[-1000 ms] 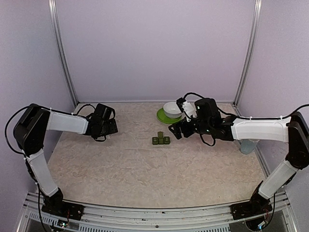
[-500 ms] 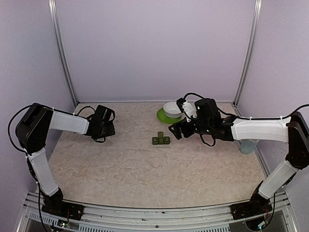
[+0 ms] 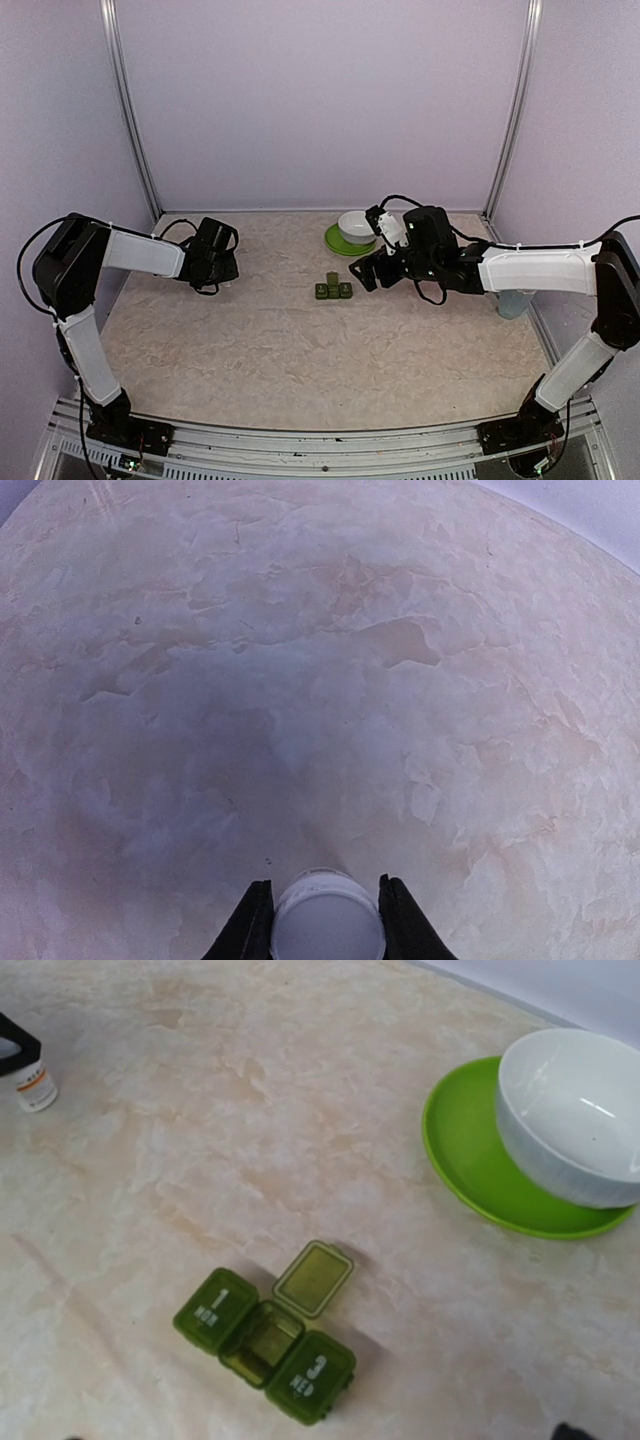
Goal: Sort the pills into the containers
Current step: Pick up the pill bottle from the center of the board.
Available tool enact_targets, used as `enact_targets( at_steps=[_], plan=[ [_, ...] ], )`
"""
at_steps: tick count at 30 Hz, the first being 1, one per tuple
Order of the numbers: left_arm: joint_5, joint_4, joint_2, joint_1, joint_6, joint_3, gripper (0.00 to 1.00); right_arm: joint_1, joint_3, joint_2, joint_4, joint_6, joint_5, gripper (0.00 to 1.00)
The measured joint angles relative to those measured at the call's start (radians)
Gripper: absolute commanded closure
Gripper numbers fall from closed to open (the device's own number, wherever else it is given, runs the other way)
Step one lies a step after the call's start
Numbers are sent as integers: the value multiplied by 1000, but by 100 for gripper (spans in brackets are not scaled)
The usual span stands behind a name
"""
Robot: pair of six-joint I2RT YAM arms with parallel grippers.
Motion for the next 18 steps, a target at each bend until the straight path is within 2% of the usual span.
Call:
enact_targets(
  at_steps=[9,18],
  plan=[
    [20,5,-4,-16,16,-1,86,0,-6,0,15,-9,-68,0],
    [236,151,-105,-105,49,-54,89,0,-75,-10,95,-32,-297,0]
  ],
)
